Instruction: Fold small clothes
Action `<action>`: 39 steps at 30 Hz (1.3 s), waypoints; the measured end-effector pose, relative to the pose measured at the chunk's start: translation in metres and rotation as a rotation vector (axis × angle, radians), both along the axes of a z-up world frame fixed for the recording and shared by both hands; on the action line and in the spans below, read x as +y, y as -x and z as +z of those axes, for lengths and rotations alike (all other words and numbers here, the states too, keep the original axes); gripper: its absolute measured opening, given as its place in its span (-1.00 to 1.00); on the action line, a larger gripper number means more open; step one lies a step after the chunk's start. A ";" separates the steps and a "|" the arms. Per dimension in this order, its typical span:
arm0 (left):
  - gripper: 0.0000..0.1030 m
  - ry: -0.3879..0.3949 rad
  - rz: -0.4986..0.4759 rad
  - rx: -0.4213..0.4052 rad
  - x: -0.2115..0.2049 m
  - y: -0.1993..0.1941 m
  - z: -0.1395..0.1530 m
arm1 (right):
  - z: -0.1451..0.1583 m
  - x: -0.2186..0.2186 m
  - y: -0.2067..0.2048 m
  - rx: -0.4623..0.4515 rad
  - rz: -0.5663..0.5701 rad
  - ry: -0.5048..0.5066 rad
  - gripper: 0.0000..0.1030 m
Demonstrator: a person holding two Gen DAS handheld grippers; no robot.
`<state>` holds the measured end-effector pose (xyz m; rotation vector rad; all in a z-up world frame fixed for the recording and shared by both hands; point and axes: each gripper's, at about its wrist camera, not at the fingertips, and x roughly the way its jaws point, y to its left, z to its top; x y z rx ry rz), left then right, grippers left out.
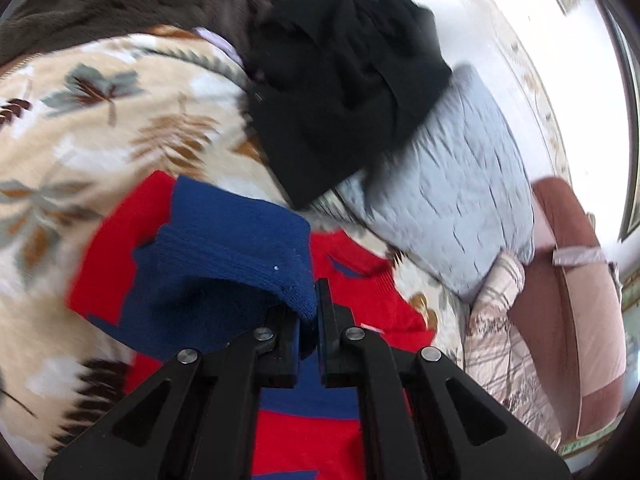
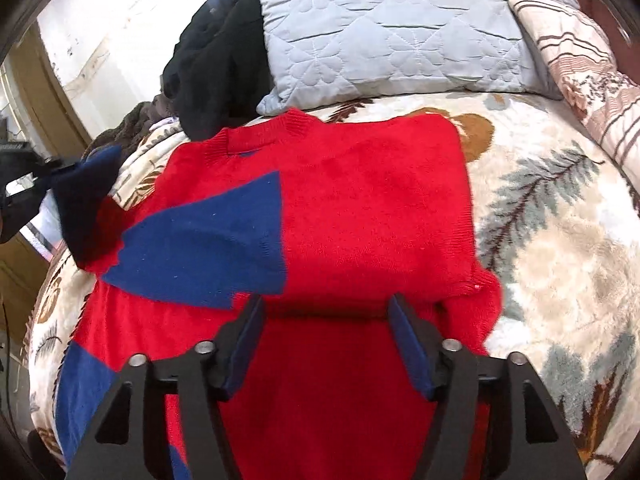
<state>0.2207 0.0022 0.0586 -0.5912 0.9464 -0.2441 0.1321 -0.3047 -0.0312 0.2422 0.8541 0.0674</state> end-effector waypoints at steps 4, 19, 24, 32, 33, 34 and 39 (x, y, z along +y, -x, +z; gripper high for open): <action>-0.92 -0.029 -0.069 0.039 -0.049 -0.006 -0.014 | 0.000 0.008 -0.003 0.018 0.017 0.035 0.47; -0.34 -0.007 -0.230 0.232 -0.102 0.005 -0.073 | -0.003 0.018 -0.005 0.049 0.064 0.116 0.60; 0.08 0.007 -0.118 0.107 -0.025 0.037 -0.048 | 0.019 0.011 0.000 -0.077 0.006 0.046 0.61; 0.08 0.151 0.022 0.226 0.040 0.040 -0.092 | 0.016 0.047 -0.057 -0.031 0.000 0.045 0.59; 0.08 0.153 0.021 0.219 0.041 0.041 -0.092 | 0.015 0.045 -0.063 -0.026 -0.017 0.002 0.56; 0.08 0.152 0.020 0.216 0.041 0.041 -0.092 | 0.014 0.042 -0.069 -0.018 -0.039 -0.038 0.55; 0.08 0.160 0.025 0.208 0.045 0.042 -0.092 | 0.014 0.033 -0.080 -0.007 -0.089 -0.071 -0.90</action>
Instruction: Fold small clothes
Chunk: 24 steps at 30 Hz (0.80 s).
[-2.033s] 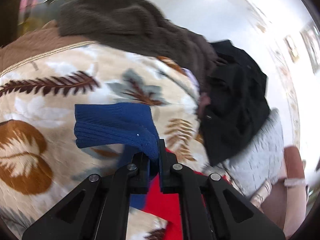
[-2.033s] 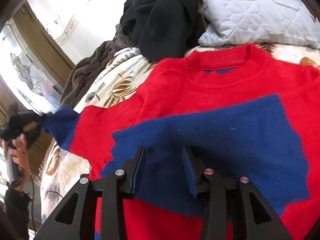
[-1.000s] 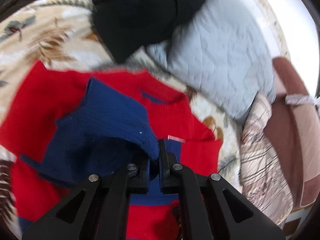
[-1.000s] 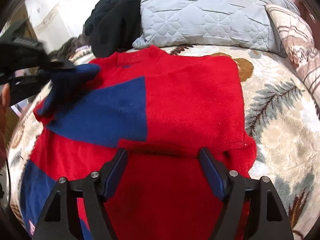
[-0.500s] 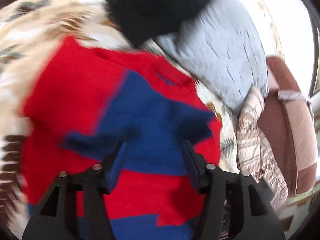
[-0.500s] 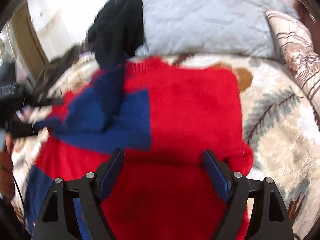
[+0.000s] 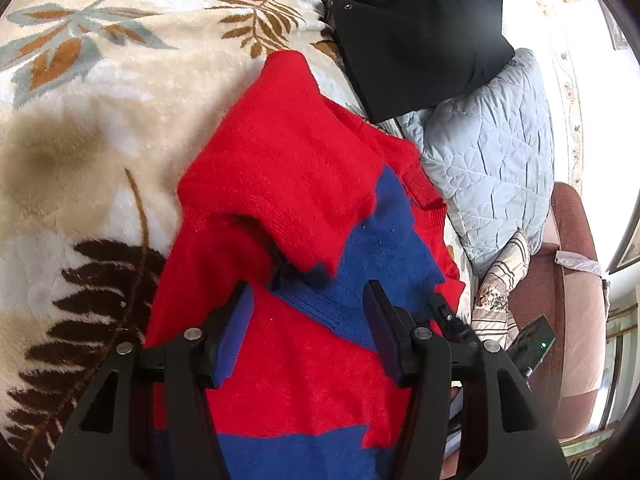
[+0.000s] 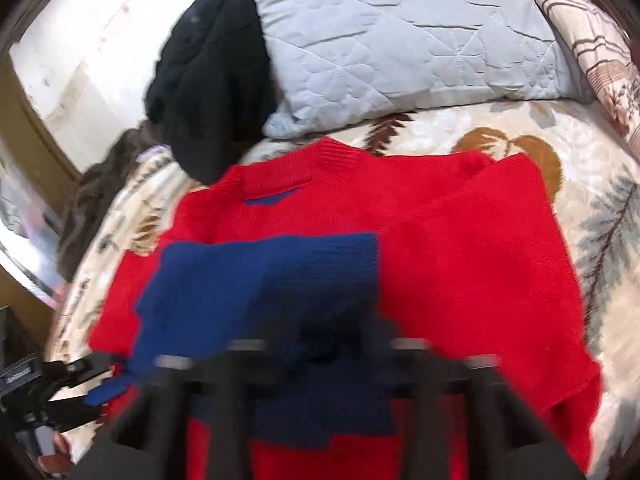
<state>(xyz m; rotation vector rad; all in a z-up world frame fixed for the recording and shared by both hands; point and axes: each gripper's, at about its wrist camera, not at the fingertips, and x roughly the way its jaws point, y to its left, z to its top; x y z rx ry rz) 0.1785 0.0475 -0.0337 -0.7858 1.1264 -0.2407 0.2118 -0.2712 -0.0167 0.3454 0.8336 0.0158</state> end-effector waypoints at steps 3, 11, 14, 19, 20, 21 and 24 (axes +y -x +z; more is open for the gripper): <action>0.08 0.011 0.014 0.003 0.007 -0.001 -0.001 | 0.013 -0.013 0.013 -0.086 0.005 -0.027 -0.91; 0.08 0.022 0.040 0.019 0.013 -0.001 -0.005 | 0.009 -0.075 0.028 -0.086 -0.133 -0.020 -0.91; 0.08 0.013 0.044 0.031 0.011 -0.003 -0.004 | -0.011 -0.089 0.027 -0.003 -0.145 -0.022 -0.91; -0.20 -0.070 0.043 0.053 0.003 -0.009 0.000 | 0.002 -0.082 0.035 -0.064 -0.110 -0.033 -0.91; -0.33 -0.096 0.037 0.062 0.002 -0.011 -0.001 | 0.005 -0.081 0.036 -0.071 -0.107 -0.030 -0.91; -0.37 -0.115 0.031 0.074 0.001 -0.013 -0.003 | 0.004 -0.082 0.038 -0.060 -0.103 -0.020 -0.91; -0.39 -0.142 0.007 0.088 -0.001 -0.012 -0.001 | -0.014 -0.080 0.025 0.120 -0.057 0.059 -0.89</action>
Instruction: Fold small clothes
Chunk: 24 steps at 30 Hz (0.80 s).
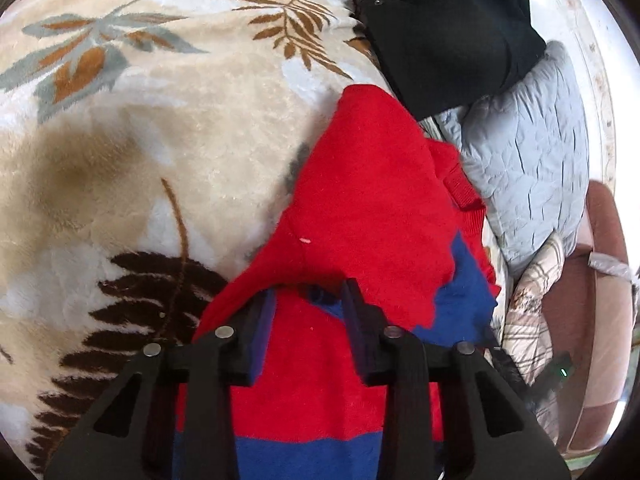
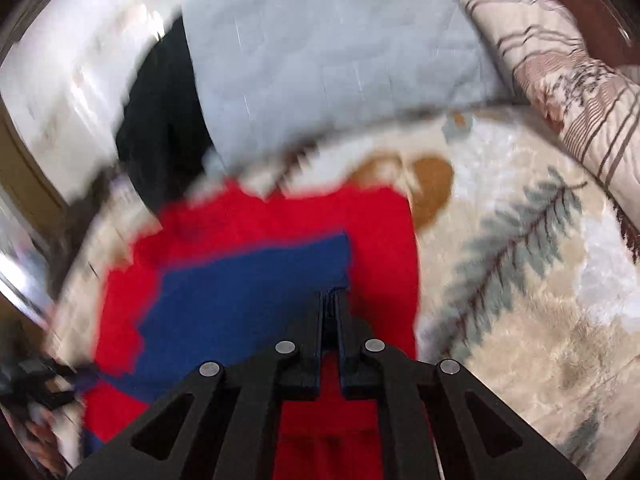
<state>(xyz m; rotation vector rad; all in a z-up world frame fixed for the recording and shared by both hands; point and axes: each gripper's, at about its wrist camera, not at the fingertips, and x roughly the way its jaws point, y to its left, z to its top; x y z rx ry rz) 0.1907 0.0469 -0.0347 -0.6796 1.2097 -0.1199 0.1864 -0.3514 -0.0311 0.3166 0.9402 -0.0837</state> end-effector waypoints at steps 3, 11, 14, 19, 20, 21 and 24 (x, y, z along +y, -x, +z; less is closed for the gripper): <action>-0.40 0.010 -0.069 -0.044 -0.007 0.012 0.019 | 0.017 -0.006 0.018 -0.064 -0.023 -0.016 -0.78; -0.01 -0.229 -0.234 -0.032 -0.062 0.008 0.001 | -0.014 0.008 0.028 0.037 0.062 -0.021 -0.91; 0.00 -0.328 -0.319 -0.078 -0.076 0.021 0.014 | 0.004 0.007 0.042 0.035 0.065 -0.046 -0.80; 0.03 -0.294 -0.457 -0.064 -0.060 0.062 0.036 | 0.026 -0.002 0.095 0.101 0.097 -0.078 -0.39; 0.09 -0.293 -0.471 -0.062 -0.052 0.073 0.039 | 0.027 -0.005 0.116 0.126 0.101 -0.075 -0.25; 0.12 -0.292 -0.477 -0.057 -0.045 0.082 0.040 | 0.026 -0.008 0.132 0.143 0.100 -0.073 -0.22; 0.14 -0.280 -0.478 -0.016 -0.018 0.115 0.038 | 0.017 -0.015 0.171 0.188 0.094 -0.097 -0.21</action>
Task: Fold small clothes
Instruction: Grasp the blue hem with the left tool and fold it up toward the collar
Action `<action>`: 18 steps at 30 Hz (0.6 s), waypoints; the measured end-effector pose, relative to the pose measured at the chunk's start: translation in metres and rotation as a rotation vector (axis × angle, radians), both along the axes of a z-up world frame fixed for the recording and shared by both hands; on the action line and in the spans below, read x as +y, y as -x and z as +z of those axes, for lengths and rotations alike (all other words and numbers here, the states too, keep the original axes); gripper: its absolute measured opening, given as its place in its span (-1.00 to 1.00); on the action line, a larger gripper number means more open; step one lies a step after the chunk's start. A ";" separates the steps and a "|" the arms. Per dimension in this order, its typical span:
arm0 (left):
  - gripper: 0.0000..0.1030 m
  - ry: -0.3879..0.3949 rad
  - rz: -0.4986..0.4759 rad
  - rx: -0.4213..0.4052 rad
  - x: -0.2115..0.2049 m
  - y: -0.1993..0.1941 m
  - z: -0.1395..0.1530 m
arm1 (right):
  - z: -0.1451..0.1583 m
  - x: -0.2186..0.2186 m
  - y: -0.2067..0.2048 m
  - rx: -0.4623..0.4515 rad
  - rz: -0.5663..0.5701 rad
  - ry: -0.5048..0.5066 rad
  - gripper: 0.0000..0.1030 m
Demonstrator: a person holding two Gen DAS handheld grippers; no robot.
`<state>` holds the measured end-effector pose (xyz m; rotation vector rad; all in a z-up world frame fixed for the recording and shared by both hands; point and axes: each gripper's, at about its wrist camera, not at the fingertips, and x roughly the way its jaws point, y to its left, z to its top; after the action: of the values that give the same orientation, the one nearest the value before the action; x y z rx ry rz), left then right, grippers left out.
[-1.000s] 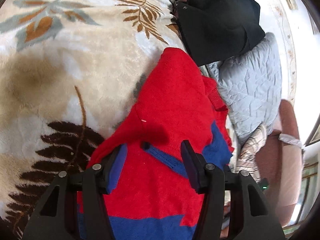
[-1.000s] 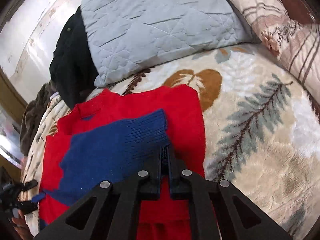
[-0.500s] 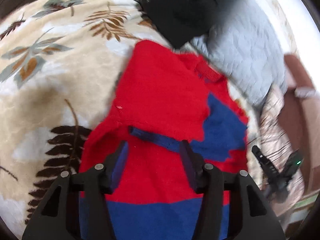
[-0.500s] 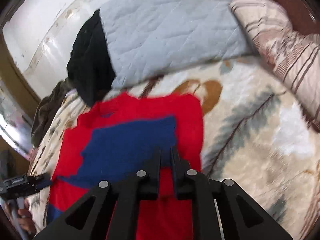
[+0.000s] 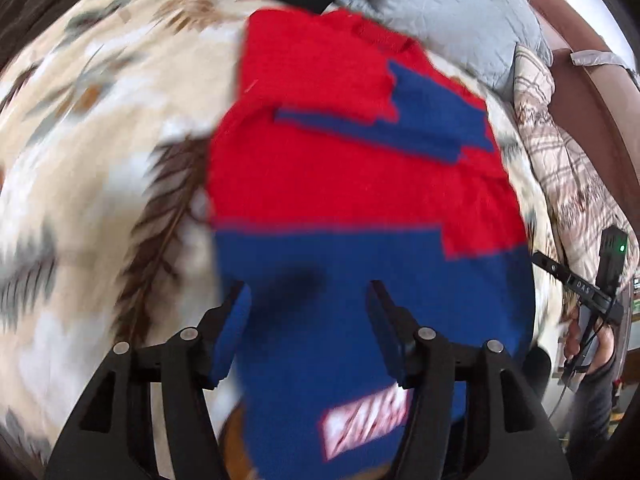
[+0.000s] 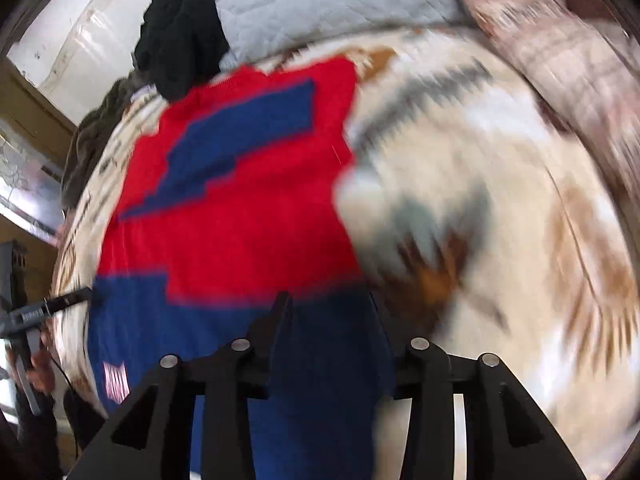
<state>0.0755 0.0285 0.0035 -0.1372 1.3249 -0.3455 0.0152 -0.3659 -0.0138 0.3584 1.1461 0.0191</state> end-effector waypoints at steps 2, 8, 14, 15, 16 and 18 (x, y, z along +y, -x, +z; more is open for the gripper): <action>0.14 0.009 0.018 0.060 0.016 0.021 -0.008 | -0.008 -0.003 0.030 0.025 -0.006 -0.025 -0.21; 0.27 0.045 0.012 0.165 0.020 0.070 -0.025 | -0.023 0.002 0.075 0.045 0.006 -0.080 -0.15; 0.31 0.087 -0.024 0.233 0.002 0.108 -0.039 | -0.028 0.024 0.091 0.071 0.149 -0.152 -0.15; 0.31 0.092 -0.011 0.222 0.003 0.111 -0.039 | -0.031 0.027 0.090 0.077 0.157 -0.159 -0.20; 0.30 0.103 0.005 0.209 0.006 0.112 -0.038 | -0.033 0.029 0.091 0.079 0.158 -0.161 -0.22; 0.21 0.108 0.026 0.206 0.008 0.114 -0.038 | -0.036 0.034 0.090 0.075 0.167 -0.162 -0.59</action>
<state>-0.0386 0.0361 -0.0345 -0.2867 1.5065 -0.3885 -0.0750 -0.3322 -0.0495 0.4089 1.2502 0.2484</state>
